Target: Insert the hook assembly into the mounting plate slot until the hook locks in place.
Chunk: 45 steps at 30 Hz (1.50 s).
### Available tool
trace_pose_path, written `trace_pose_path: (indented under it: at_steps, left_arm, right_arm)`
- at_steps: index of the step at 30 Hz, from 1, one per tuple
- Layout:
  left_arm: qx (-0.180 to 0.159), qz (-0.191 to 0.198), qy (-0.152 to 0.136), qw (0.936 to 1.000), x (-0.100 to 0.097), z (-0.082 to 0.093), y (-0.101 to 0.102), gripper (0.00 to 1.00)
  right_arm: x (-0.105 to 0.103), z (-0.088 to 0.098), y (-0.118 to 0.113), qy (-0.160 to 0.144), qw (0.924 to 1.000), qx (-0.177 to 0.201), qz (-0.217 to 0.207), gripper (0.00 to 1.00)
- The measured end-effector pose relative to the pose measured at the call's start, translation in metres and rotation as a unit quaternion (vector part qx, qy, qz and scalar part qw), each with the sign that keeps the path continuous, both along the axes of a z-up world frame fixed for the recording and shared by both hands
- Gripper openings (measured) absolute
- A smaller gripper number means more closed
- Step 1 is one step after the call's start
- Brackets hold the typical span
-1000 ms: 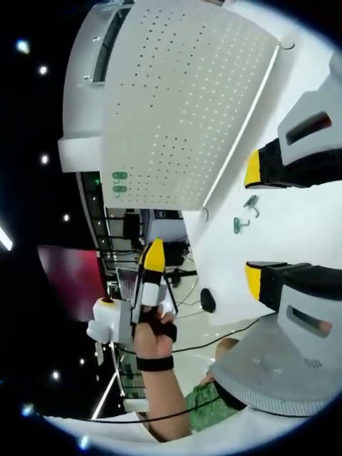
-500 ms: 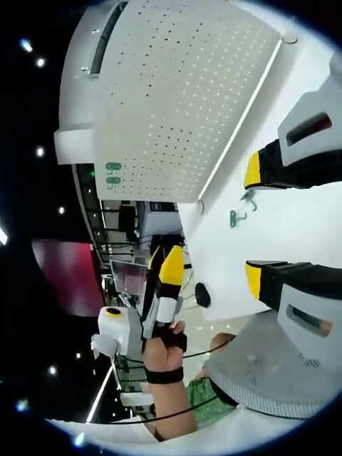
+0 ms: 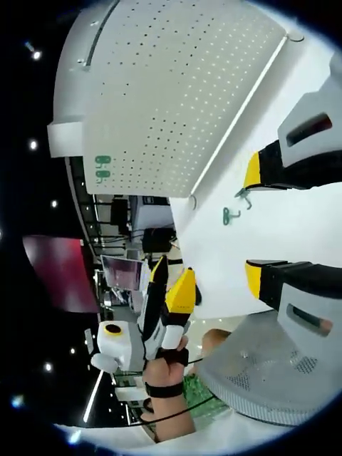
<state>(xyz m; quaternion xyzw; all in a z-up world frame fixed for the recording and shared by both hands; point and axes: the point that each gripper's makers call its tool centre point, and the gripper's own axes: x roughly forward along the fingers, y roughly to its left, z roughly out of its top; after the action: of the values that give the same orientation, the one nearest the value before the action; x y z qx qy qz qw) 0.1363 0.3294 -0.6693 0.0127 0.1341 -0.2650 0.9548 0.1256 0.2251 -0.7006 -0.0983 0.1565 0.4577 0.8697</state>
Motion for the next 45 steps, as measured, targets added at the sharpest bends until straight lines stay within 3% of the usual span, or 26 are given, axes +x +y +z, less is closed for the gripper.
trace_pose_path:
  at_steps: [10,19,33,36,45]
  left_arm:
    - [-0.016,-0.004,0.004,0.9999,-0.006,-0.002,-0.006,0.63]
    - [-0.004,-0.013,0.020,0.9997,-0.010,-0.015,-0.009,0.67]
    - [-0.038,0.005,0.029,0.9989,-0.011,-0.023,0.000,0.67]
    - [-0.026,0.005,0.029,0.9992,-0.011,-0.026,0.001,0.67]
    - [-0.034,0.001,0.039,0.9987,-0.014,-0.032,0.001,0.68]
  right_arm:
    - [0.008,-0.009,0.002,0.009,0.9998,-0.016,0.011,0.38]
    - [0.017,-0.015,0.005,0.013,0.9993,-0.030,0.021,0.38]
    - [0.031,-0.037,0.012,0.036,0.9971,-0.058,0.035,0.36]
    - [0.033,-0.041,0.014,0.038,0.9963,-0.064,0.042,0.31]
    - [0.036,-0.049,0.018,0.048,0.9948,-0.074,0.050,0.31]
